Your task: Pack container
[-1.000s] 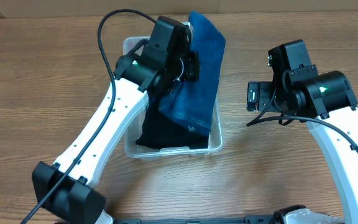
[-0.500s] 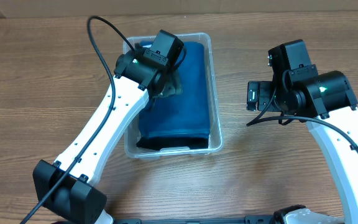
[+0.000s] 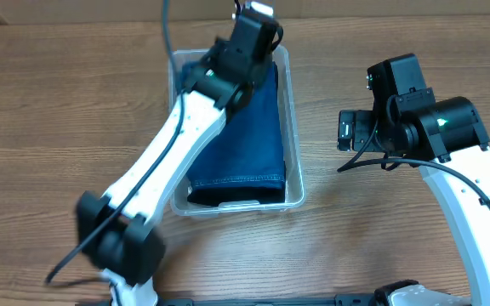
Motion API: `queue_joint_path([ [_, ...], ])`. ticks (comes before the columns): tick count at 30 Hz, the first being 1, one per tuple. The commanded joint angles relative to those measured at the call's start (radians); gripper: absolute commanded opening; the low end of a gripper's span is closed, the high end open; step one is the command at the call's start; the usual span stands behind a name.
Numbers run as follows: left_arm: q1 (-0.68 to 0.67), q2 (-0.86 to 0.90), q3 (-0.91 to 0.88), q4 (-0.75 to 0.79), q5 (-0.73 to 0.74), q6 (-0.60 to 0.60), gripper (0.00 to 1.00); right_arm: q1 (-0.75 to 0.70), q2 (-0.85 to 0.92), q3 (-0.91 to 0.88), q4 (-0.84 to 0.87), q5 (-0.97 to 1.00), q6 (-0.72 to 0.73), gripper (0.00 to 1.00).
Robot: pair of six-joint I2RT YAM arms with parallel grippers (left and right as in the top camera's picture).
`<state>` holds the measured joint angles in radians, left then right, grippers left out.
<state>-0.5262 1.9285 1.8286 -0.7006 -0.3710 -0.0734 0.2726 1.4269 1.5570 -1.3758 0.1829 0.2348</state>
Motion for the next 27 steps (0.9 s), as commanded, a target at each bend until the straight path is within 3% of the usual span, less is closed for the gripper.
queue_joint_path([
  [1, 0.079, 0.255, 0.001, -0.096, 0.236, -0.066, 0.31, -0.005, -0.003, 0.0, 0.004, -0.002, 0.001, 1.0],
  [2, 0.094, 0.329, 0.001, -0.142, 0.307, -0.097, 0.4, -0.005, -0.003, 0.0, 0.002, -0.002, 0.001, 1.0],
  [3, 0.108, 0.417, 0.001, -0.203, 0.382, -0.132, 0.42, -0.005, -0.003, 0.0, -0.001, -0.002, 0.002, 1.0],
  [5, 0.116, 0.533, 0.001, -0.294, 0.473, -0.144, 0.24, -0.005, -0.003, 0.0, -0.002, -0.002, 0.001, 1.0],
  [8, 0.098, 0.554, 0.002, -0.345, 0.399, -0.145, 0.23, -0.005, -0.003, 0.0, 0.0, -0.002, 0.002, 1.0],
  [11, 0.075, 0.449, 0.019, -0.345, 0.307, -0.144, 0.24, -0.005, -0.003, 0.0, 0.002, -0.002, 0.002, 1.0],
  [13, 0.074, 0.327, 0.042, -0.343, 0.266, -0.145, 0.32, -0.005, -0.003, 0.0, 0.007, -0.002, 0.002, 1.0],
  [14, 0.077, 0.255, 0.05, -0.341, 0.251, -0.145, 0.42, -0.005, -0.003, 0.0, 0.009, -0.002, 0.001, 1.0],
  [16, 0.103, 0.066, 0.054, -0.335, 0.236, -0.145, 0.88, -0.005, -0.003, 0.0, 0.016, -0.003, 0.002, 1.0],
  [17, 0.124, -0.009, 0.054, -0.339, 0.236, -0.151, 1.0, -0.005, -0.003, 0.0, 0.031, -0.004, 0.001, 1.0],
  [19, 0.18, -0.118, 0.054, -0.349, 0.229, -0.194, 1.0, -0.005, -0.003, 0.0, 0.091, -0.001, 0.001, 1.0],
  [21, 0.26, -0.204, 0.054, -0.351, 0.23, -0.197, 1.0, -0.005, -0.003, 0.0, 0.265, -0.016, 0.002, 1.0],
  [24, 0.378, -0.256, 0.054, -0.353, 0.245, -0.197, 1.0, -0.005, 0.03, 0.0, 0.498, -0.165, -0.135, 1.0],
  [27, 0.467, -0.261, 0.053, -0.46, 0.241, -0.183, 1.0, -0.005, 0.065, 0.0, 0.482, -0.153, -0.105, 1.0],
])
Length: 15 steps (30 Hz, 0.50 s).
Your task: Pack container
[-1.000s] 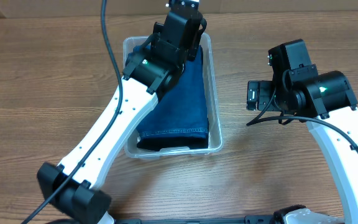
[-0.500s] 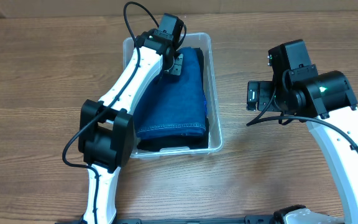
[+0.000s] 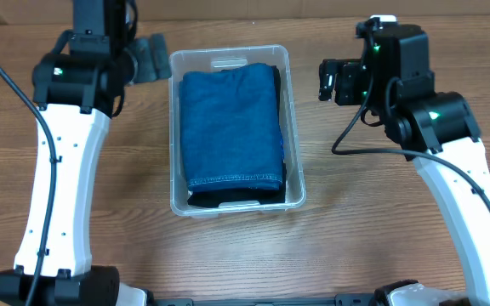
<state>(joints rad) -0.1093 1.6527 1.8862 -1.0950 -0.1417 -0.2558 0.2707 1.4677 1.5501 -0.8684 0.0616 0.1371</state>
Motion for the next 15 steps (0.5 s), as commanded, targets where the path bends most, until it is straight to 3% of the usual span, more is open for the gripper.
queue_joint_path([
  [1, 0.061, -0.002, -0.006, -0.087, 0.011, -0.004, 1.0, -0.003, 0.012, 0.007, -0.046, -0.006, 0.026, 1.0],
  [4, 0.064, -0.14, -0.069, -0.09, 0.011, -0.002, 1.0, -0.003, -0.073, 0.006, -0.107, 0.032, 0.074, 1.0],
  [7, 0.064, -0.425, -0.311, 0.001, 0.011, 0.009, 1.0, -0.003, -0.231, -0.058, -0.117, 0.047, 0.086, 1.0],
  [11, 0.064, -0.887, -0.702, 0.098, -0.07, -0.012, 1.0, -0.003, -0.584, -0.393, -0.035, 0.08, 0.103, 1.0],
  [15, 0.064, -1.198, -0.858, 0.078, -0.129, -0.014, 1.0, -0.004, -0.879, -0.674, -0.049, 0.102, 0.103, 1.0],
])
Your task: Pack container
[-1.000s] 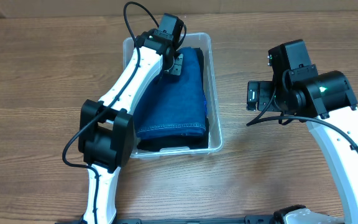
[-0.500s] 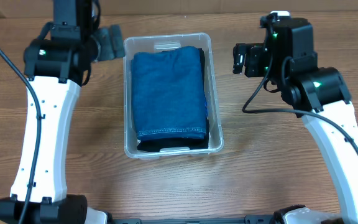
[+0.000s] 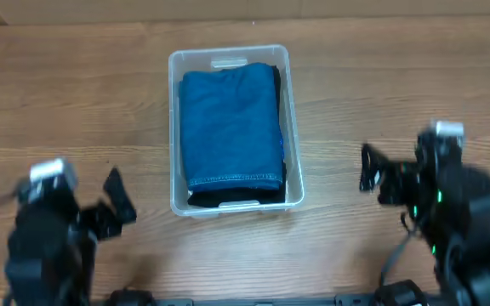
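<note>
A clear plastic container (image 3: pixel 175 127) stands at the middle of the wooden table in the overhead view. Inside it lies a folded blue denim garment (image 3: pixel 230 127) on top of a folded dark one (image 3: pixel 236 197), whose edge shows at the near end. My left gripper (image 3: pixel 119 197) sits low at the near left, well away from the container, open and holding nothing. My right gripper (image 3: pixel 367 167) is at the near right, also open and holding nothing, with its fingers pointing toward the container.
The wooden table (image 3: pixel 381 93) spreads bare around the container. Both arm bodies are drawn back at the near edge, the left (image 3: pixel 45 242) and the right (image 3: pixel 453 212). A cardboard-coloured strip runs along the far edge.
Both arms have drawn back from beside the container's far end to the near edge of the table. The container and the folded clothes in it have not moved.
At first my left gripper was reaching down into the far end of the container over the blue garment, with the right arm waiting at the right. Then the left gripper was out beside the container's far left corner. Now both arms are pulled back near the front.
</note>
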Motion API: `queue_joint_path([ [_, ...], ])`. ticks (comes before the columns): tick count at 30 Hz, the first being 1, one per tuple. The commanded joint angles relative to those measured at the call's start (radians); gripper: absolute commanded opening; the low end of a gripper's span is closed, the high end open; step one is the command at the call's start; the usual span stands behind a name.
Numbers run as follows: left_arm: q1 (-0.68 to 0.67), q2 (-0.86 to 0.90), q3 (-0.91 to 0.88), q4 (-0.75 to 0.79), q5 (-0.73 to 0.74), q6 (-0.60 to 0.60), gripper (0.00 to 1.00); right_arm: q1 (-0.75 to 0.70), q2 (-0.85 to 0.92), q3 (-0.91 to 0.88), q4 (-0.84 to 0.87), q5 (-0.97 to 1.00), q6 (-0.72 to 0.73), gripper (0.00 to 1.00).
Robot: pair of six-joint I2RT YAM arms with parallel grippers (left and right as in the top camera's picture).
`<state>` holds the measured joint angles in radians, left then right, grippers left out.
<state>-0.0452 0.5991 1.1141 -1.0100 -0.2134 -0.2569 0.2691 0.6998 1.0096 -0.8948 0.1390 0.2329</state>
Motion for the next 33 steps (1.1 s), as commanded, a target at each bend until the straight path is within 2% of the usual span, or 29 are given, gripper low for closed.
queue_joint_path([
  [1, 0.0, -0.184, -0.088, -0.045, -0.056, -0.013, 1.0, -0.002, -0.134, -0.151, -0.062, 0.025, 0.007, 1.0],
  [4, 0.0, -0.254, -0.088, -0.179, -0.056, -0.013, 1.0, -0.002, -0.147, -0.166, -0.27, 0.025, 0.007, 1.0],
  [6, 0.0, -0.261, -0.088, -0.287, -0.056, -0.013, 1.0, -0.002, -0.147, -0.169, -0.265, 0.025, 0.007, 1.0],
  [13, 0.0, -0.26, -0.091, -0.287, -0.056, -0.016, 1.0, -0.002, -0.155, -0.169, -0.267, 0.025, 0.007, 1.0],
  [15, 0.0, -0.26, -0.09, -0.287, -0.056, -0.017, 1.0, -0.035, -0.233, -0.175, -0.274, 0.001, -0.007, 1.0],
  [18, 0.0, -0.26, -0.091, -0.287, -0.056, -0.016, 1.0, -0.096, -0.439, -0.261, -0.133, -0.016, -0.018, 1.0],
  [20, 0.0, -0.26, -0.091, -0.287, -0.056, -0.016, 1.0, -0.125, -0.546, -0.338, -0.031, -0.05, -0.081, 1.0],
  [22, 0.0, -0.26, -0.091, -0.287, -0.056, -0.016, 1.0, -0.141, -0.651, -0.465, 0.149, -0.063, -0.179, 1.0],
  [25, 0.0, -0.26, -0.09, -0.287, -0.056, -0.016, 1.0, -0.141, -0.693, -0.63, 0.398, -0.063, -0.274, 1.0],
  [28, 0.0, -0.26, -0.091, -0.287, -0.056, -0.016, 1.0, -0.141, -0.697, -0.851, 0.722, -0.062, -0.29, 1.0],
  [30, 0.0, -0.26, -0.091, -0.287, -0.056, -0.016, 1.0, -0.14, -0.697, -0.941, 0.864, -0.063, -0.29, 1.0],
  [31, 0.0, -0.26, -0.09, -0.287, -0.056, -0.016, 1.0, -0.14, -0.697, -0.984, 0.899, -0.063, -0.29, 1.0],
  [32, 0.0, -0.26, -0.09, -0.287, -0.056, -0.016, 1.0, -0.141, -0.696, -1.0, 0.812, -0.067, -0.289, 1.0],
  [33, 0.0, -0.26, -0.09, -0.287, -0.056, -0.016, 1.0, -0.14, -0.687, -0.998, 0.816, -0.071, -0.289, 1.0],
])
